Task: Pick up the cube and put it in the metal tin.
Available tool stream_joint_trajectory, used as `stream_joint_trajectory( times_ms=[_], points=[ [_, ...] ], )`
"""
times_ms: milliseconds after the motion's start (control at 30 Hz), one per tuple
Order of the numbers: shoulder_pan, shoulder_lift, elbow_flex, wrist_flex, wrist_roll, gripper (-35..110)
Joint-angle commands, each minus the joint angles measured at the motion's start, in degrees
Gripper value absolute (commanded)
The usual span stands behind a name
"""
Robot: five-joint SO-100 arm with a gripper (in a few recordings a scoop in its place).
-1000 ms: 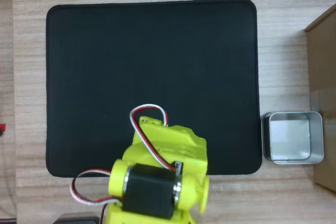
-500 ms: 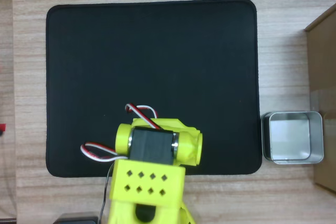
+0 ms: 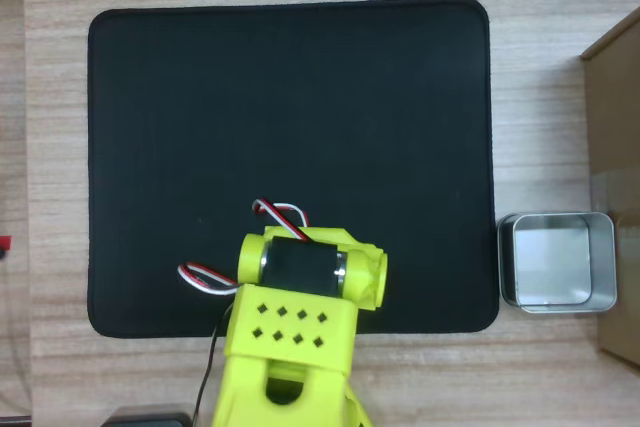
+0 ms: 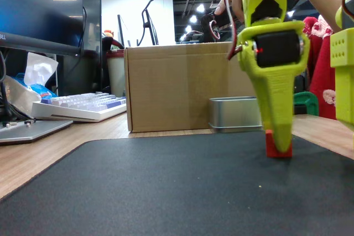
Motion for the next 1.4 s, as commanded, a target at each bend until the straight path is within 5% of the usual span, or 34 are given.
stream_joint_trajectory(
  times_ms=[0,167,500,767,1367],
  points=[
    [0.8,0.9,0.7,0.4,0.2,13],
    [0.8,2.8,1.7,0.2,1.1,2],
    [1.5,16.1,-4.0,1.6,19.5,0],
    [13.4,26.1,-7.7,1.2,29.3,0],
    [42.8,37.1,3.5,-21.8,40.5,0]
  ],
)
